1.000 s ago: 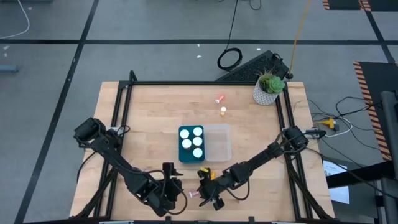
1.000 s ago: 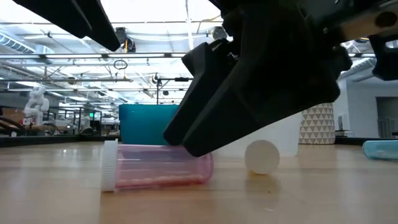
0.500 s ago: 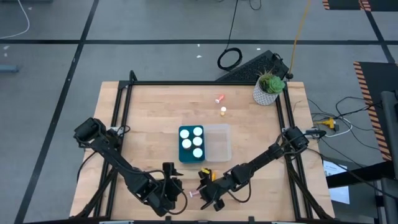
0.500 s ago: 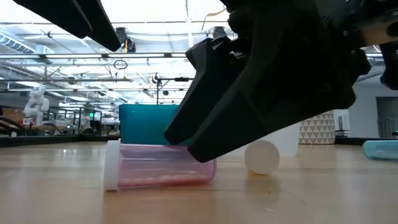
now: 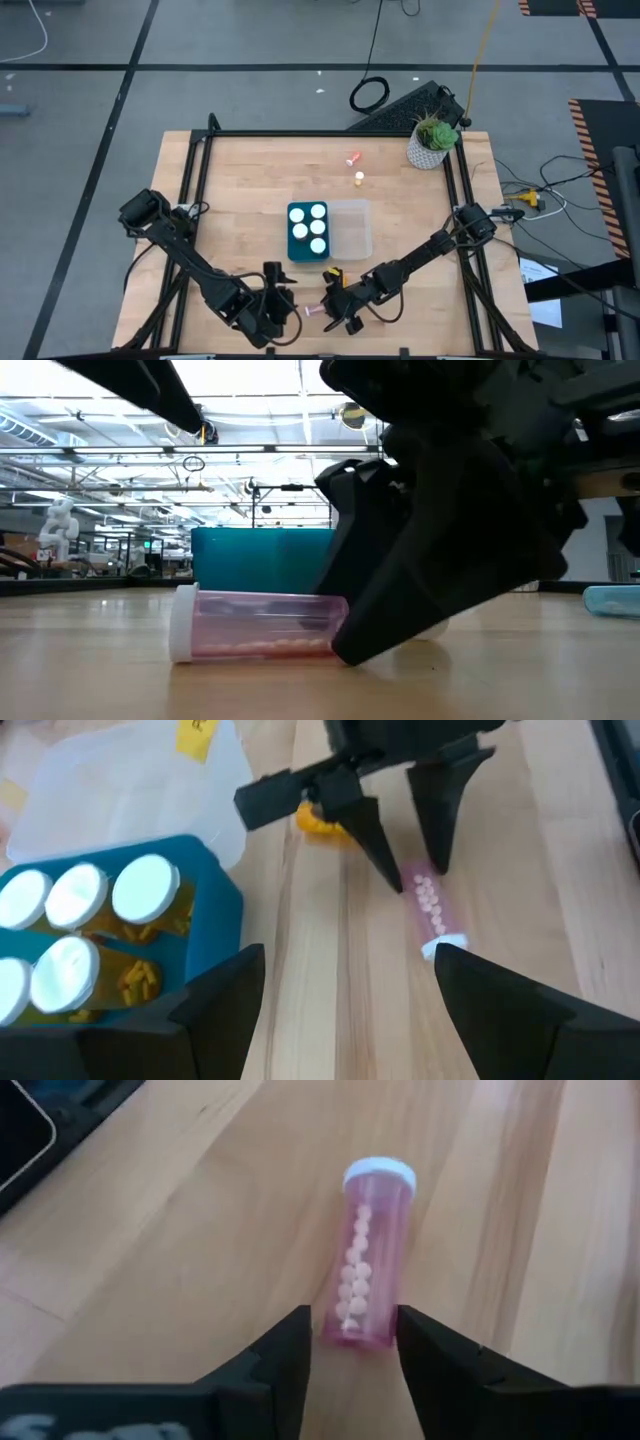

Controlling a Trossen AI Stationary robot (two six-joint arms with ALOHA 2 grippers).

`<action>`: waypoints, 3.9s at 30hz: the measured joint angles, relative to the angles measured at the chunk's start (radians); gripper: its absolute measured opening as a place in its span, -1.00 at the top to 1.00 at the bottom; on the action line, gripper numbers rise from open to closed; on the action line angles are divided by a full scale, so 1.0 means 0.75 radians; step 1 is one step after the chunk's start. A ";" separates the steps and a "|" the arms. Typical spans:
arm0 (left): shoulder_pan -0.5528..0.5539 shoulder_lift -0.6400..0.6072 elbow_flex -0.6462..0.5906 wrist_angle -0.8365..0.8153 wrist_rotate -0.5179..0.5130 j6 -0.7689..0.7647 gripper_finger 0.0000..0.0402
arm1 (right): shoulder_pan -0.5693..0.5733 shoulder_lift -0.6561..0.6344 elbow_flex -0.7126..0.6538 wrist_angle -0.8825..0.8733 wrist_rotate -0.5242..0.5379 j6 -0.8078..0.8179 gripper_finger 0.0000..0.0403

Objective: Pick and place medicine bottles into bin by pill shape (circle, oval)
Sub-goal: Put the small pink pill bottle into the transparent bin

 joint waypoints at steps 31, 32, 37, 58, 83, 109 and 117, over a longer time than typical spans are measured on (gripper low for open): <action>0.031 0.000 0.000 0.102 -0.306 0.083 -0.48 | 0.101 -0.676 -0.480 0.383 0.081 0.127 0.51; 0.040 0.000 0.000 0.129 -0.307 0.099 -0.48 | 0.105 -0.706 -0.546 0.500 0.106 0.120 0.51; 0.083 0.009 -0.039 0.464 -0.337 0.254 -0.48 | 0.110 -0.782 -0.841 1.083 0.184 0.105 0.51; 0.378 0.012 -0.313 1.905 0.179 0.866 -0.19 | 0.092 -0.784 -0.986 1.599 0.358 -0.173 0.50; 0.517 0.012 -0.312 2.038 0.454 0.878 -0.13 | 0.042 -0.784 -0.985 1.659 0.391 -0.258 0.50; 0.546 0.012 -0.312 1.987 0.534 0.874 0.46 | 0.034 -0.784 -0.985 1.670 0.395 -0.257 0.48; 0.547 0.012 -0.312 1.981 0.531 0.886 0.46 | 0.034 -0.784 -0.985 1.655 0.423 -0.252 0.34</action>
